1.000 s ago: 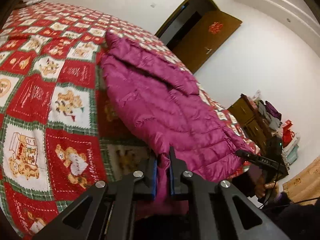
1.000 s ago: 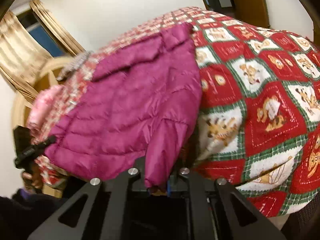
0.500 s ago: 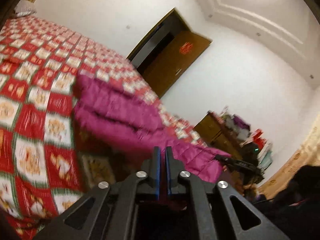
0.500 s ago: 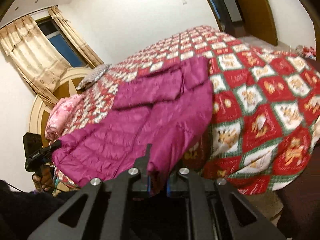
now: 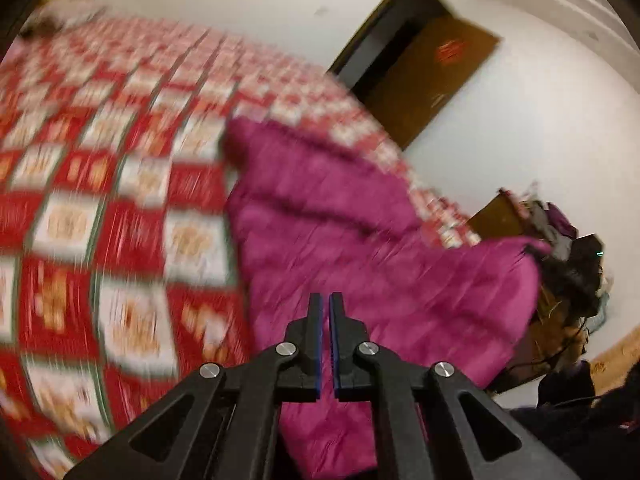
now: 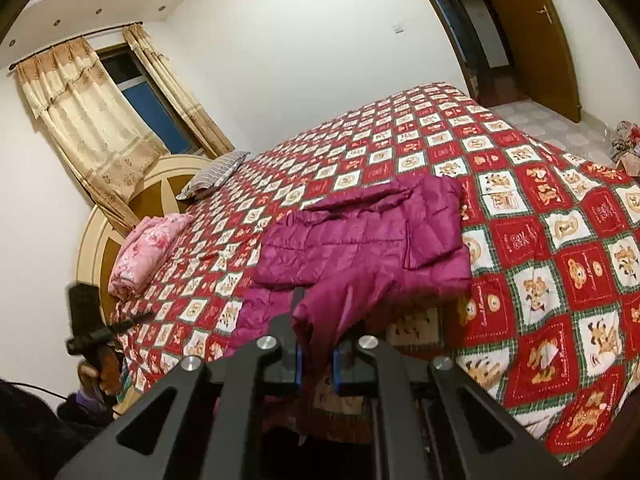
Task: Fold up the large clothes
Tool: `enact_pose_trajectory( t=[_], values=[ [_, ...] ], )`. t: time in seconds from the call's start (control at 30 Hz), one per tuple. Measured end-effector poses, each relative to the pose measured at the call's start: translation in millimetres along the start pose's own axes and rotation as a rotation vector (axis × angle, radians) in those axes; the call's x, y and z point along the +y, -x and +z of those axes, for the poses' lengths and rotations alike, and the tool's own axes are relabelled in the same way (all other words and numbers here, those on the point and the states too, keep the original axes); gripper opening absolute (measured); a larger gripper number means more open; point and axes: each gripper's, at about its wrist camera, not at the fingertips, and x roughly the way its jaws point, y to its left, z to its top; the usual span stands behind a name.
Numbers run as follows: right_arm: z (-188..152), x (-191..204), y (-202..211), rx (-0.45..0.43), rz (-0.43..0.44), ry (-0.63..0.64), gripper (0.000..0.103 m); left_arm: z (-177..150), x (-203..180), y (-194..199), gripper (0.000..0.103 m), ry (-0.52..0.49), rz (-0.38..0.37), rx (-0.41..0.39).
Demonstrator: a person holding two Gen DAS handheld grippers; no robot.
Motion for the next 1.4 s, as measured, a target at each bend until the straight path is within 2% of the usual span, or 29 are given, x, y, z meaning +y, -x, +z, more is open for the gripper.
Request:
enact_pose_trajectory(
  t=[0.03, 0.07, 0.1, 0.13, 0.17, 0.2, 0.3, 0.4, 0.53, 0.6, 0.67, 0.73, 0.8, 0.83, 0.93, 1.07, 1.23, 1.4],
  values=[
    [0, -2, 0, -0.001, 0.004, -0.006, 0.013, -10, 6, -5, 0.005, 0.026, -0.002, 0.034],
    [0, -5, 0, 0.000, 0.005, -0.012, 0.013, -23, 9, -12, 0.019, 0.044, 0.004, 0.085],
    [-2, -7, -1, 0.003, 0.004, -0.018, 0.013, -35, 10, -17, 0.046, 0.053, 0.018, 0.126],
    [-1, -9, -1, 0.005, 0.005, -0.023, 0.013, -46, 13, -19, 0.060, 0.065, 0.028, 0.143],
    [1, -11, -1, 0.007, 0.009, -0.028, 0.013, -54, 15, -22, 0.086, 0.077, 0.031, 0.152],
    [-1, -13, -2, 0.010, 0.017, -0.034, 0.013, -64, 17, -26, 0.092, 0.102, 0.018, 0.172],
    [-3, -11, -3, 0.014, 0.016, -0.033, 0.013, -81, 21, -34, 0.092, 0.170, -0.030, 0.207],
    [-5, -11, -3, 0.018, 0.021, -0.034, 0.013, -96, 19, -47, 0.092, 0.219, -0.046, 0.265],
    [-7, -13, -1, 0.012, 0.016, -0.043, 0.013, -112, 23, -78, 0.092, 0.296, -0.090, 0.416],
    [-10, -14, 1, 0.006, 0.016, -0.050, 0.013, -115, 27, -83, 0.092, 0.347, -0.122, 0.423],
    [-14, -16, 1, 0.004, 0.013, -0.057, 0.013, -112, 31, -82, 0.091, 0.394, -0.170, 0.358],
    [-16, -18, 2, 0.003, 0.008, -0.068, 0.013, -106, 32, -76, 0.069, 0.401, -0.215, 0.293],
    [-18, -19, 4, -0.004, 0.004, -0.076, 0.013, -101, 29, -75, 0.016, 0.390, -0.229, 0.278],
    [-19, -20, 5, -0.009, 0.005, -0.082, 0.013, -99, 29, -74, 0.011, 0.384, -0.231, 0.265],
    [-21, -21, 7, -0.023, 0.013, -0.100, 0.013, -95, 22, -65, 0.007, 0.337, -0.239, 0.217],
    [-24, -16, 13, -0.030, 0.022, -0.091, 0.013, -74, 10, -66, 0.005, 0.269, -0.274, 0.133],
    [-26, -3, 38, -0.078, 0.052, -0.071, 0.013, -49, -5, -29, 0.004, 0.184, -0.361, 0.017],
    [-25, 4, 54, -0.105, 0.093, -0.079, 0.013, -24, -22, 2, 0.004, 0.083, -0.402, -0.043]
  ],
)
